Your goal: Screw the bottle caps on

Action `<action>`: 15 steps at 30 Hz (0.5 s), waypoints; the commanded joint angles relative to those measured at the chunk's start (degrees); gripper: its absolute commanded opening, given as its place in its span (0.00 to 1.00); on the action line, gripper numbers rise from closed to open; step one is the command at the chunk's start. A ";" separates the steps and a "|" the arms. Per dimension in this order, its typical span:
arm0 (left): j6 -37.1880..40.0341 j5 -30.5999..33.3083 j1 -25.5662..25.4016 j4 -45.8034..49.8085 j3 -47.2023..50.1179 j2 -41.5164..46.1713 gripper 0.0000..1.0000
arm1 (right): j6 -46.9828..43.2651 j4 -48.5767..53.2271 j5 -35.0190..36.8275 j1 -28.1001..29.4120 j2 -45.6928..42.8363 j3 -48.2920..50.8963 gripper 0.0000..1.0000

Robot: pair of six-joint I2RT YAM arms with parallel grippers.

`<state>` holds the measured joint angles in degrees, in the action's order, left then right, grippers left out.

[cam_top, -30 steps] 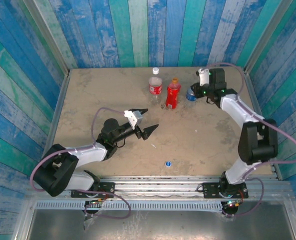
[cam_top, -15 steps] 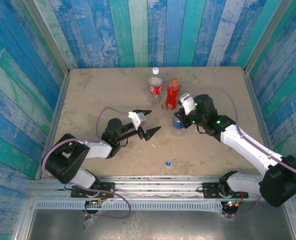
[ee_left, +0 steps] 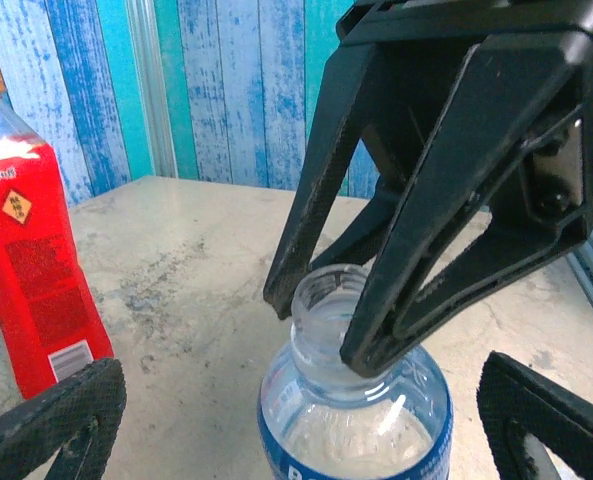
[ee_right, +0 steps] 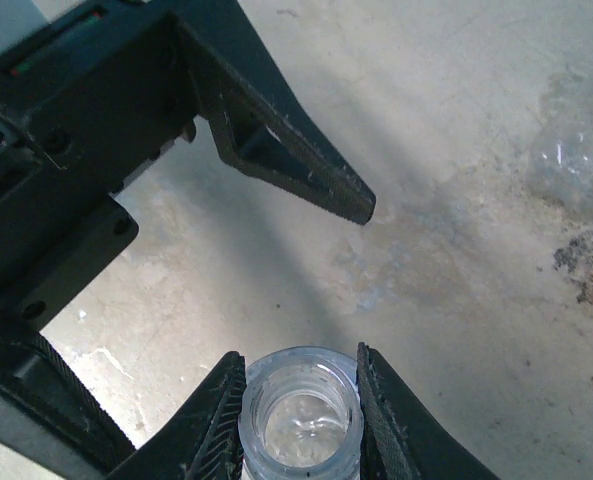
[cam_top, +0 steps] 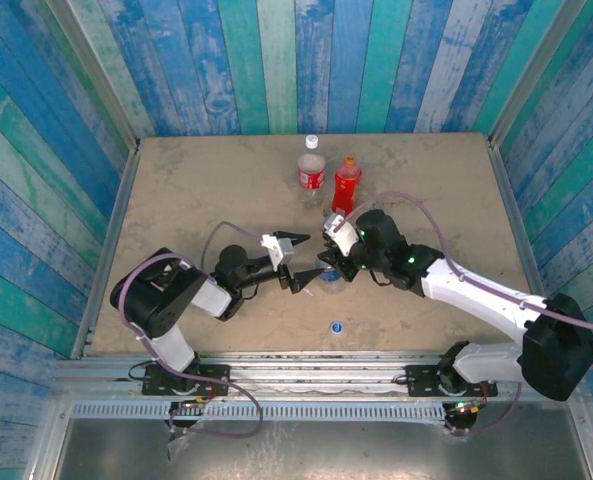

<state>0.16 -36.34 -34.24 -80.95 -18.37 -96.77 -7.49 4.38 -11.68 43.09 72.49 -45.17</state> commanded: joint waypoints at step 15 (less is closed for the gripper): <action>-1.27 0.67 -0.40 -5.97 -0.35 -6.86 0.95 | 4.40 -22.23 -4.97 0.40 1.42 7.19 0.25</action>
<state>-0.58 -36.36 -34.39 -82.30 -18.04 -100.44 -4.23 -14.13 -15.59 43.11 73.49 -38.63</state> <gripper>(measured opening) 0.957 0.292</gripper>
